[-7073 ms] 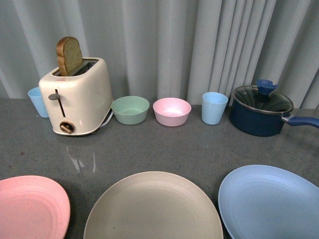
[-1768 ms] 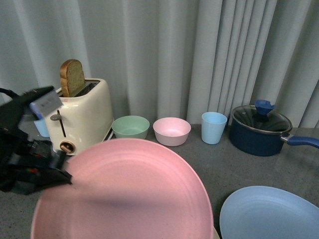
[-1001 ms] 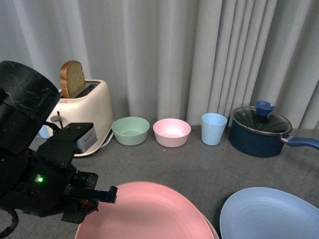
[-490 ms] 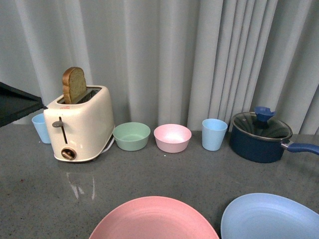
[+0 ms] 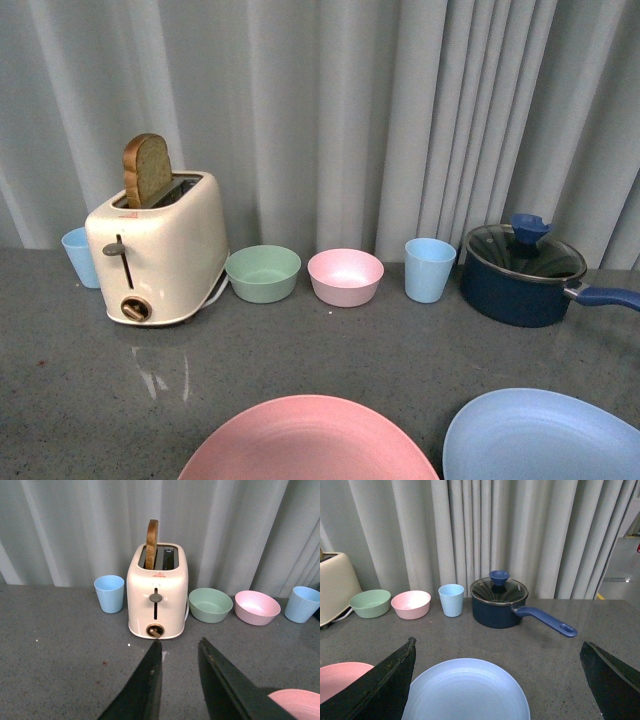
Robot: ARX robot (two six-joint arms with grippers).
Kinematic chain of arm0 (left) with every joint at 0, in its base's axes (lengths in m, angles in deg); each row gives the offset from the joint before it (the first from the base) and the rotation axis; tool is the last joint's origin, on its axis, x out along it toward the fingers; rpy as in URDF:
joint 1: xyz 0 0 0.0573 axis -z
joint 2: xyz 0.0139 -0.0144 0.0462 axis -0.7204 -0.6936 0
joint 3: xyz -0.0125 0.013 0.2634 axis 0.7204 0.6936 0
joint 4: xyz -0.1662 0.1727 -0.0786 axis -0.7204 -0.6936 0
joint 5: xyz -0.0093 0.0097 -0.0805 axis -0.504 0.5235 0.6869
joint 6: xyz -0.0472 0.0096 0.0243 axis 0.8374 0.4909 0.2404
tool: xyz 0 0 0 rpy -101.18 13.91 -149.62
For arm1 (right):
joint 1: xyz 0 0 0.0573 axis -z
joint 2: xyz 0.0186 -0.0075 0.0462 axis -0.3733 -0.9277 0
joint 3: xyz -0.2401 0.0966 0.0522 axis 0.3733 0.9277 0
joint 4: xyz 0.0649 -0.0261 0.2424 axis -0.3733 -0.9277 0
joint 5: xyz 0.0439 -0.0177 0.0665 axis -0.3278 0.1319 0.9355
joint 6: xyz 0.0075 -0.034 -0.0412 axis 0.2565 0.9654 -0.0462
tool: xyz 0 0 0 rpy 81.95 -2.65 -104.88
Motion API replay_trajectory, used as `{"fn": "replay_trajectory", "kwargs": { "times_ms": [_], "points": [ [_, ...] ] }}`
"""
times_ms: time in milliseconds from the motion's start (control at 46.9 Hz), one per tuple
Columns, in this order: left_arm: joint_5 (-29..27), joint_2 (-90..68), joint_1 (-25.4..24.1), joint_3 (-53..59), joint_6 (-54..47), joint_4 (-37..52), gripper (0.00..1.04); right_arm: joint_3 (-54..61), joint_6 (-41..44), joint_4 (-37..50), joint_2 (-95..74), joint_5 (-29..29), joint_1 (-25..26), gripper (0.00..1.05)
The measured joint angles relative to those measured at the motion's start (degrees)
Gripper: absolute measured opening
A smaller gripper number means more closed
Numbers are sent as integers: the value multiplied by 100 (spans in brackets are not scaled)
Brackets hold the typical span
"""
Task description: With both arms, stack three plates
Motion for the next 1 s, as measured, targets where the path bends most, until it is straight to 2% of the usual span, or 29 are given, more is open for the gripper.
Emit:
{"fn": "replay_trajectory", "kwargs": {
  "times_ms": [85,320,426,1001],
  "points": [
    [11,459,-4,229,-11,-192,3,0,0,0,0,0,0,97],
    [13,1220,-7,549,-61,-651,4,0,0,0,0,0,0,97],
    [11,1309,-7,787,-72,-439,4,0,0,0,0,0,-2,97],
    [15,3329,-7,820,-76,-2271,4,0,0,0,0,0,0,97]
  ]
}}
